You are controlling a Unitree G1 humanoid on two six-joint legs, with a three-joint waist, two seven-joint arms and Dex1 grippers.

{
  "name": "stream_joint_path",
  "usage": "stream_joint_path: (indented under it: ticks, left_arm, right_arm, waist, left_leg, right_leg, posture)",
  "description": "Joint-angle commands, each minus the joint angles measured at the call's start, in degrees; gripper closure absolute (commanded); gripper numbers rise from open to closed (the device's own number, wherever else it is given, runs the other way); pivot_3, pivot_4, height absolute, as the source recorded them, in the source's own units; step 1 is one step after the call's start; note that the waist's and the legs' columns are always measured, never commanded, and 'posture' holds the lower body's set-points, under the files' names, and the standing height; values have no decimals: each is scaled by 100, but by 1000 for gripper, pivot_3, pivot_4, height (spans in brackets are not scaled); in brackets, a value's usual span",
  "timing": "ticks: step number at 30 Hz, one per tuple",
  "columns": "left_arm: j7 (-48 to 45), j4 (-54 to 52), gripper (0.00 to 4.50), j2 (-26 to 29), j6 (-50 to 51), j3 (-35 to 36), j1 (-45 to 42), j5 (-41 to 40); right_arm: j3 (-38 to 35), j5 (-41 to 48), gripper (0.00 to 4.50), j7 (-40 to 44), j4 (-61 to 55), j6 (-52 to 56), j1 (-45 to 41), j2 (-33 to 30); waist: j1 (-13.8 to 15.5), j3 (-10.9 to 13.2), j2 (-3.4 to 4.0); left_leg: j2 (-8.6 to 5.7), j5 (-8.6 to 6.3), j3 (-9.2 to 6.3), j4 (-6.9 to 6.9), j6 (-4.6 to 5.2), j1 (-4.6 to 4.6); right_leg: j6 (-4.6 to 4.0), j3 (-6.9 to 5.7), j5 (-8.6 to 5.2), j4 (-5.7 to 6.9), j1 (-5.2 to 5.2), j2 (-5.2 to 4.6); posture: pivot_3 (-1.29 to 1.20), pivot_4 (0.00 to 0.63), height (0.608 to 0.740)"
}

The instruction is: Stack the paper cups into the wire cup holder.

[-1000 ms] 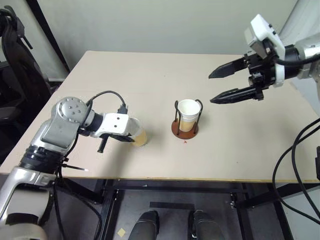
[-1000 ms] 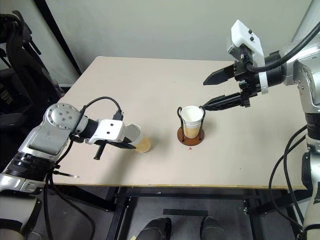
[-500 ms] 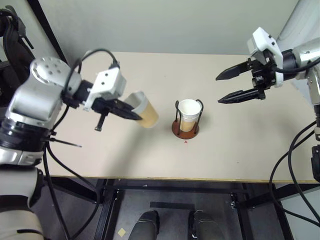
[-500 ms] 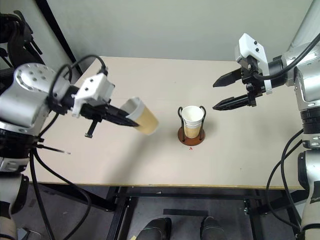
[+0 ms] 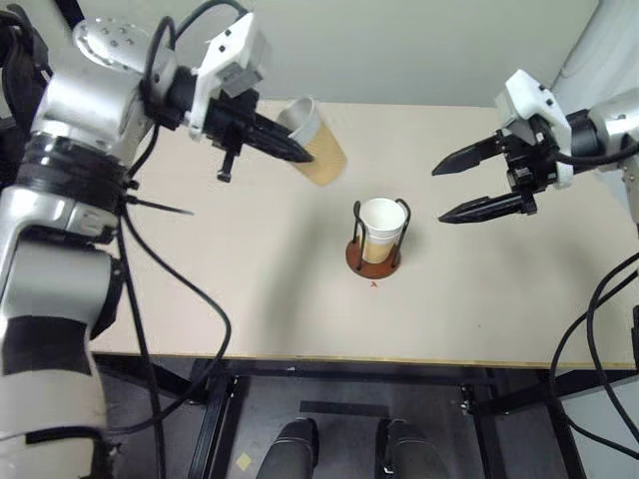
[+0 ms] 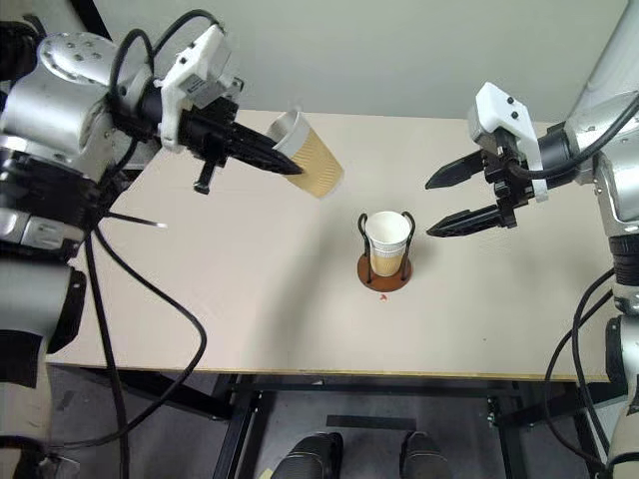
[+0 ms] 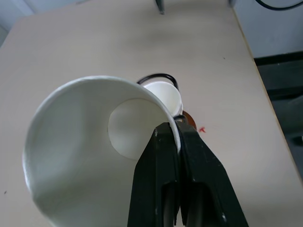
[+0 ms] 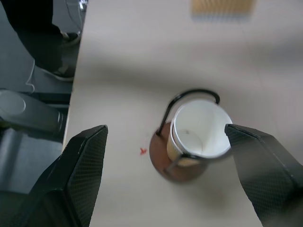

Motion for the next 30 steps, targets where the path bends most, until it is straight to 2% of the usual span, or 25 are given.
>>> stream_joint_path:
  ticks: [1, 9, 16, 30]
  left_arm:
    - [-186, 596, 4449, -269, -493, -99, -445, 75]
    - [-186, 1347, 4449, -994, -1148, -376, -705, 169]
    - [-186, 1701, 4449, -1538, -1982, -601, -560, 659]
    - [-127, 2641, 4449, -2423, -2852, 396, -712, 1869]
  right_arm:
    - [-462, 243, 385, -287, -572, 363, 0, -210]
    - [-788, 536, 385, -751, -1240, 862, 164, -497]
    - [-989, 760, 385, -1044, -1530, 1073, 295, -722]
    - [-1196, 1130, 385, -1407, -1799, 1231, 600, -986]
  waist:
    - [19, 2, 1]
    - [59, 5, 3]
    - [66, 7, 6]
    - [105, 7, 5]
  left_leg:
    - [-6, -7, 4, 10, 8, -7]
    - [-30, -58, 27, 96, 59, -50]
    - [-61, -77, 11, 184, 102, -92]
    - [-94, -65, 31, 215, 136, -93]
  right_leg:
    - [12, -2, 3, -2, -1, 0]
    - [79, 9, 13, -12, -4, -18]
    - [139, 33, 17, -2, 1, -34]
    - [195, 71, 43, -2, 14, -33]
  posture:
    - [0, 150, 740]
    - [0, 150, 740]
    - [0, 150, 740]
    - [0, 150, 740]
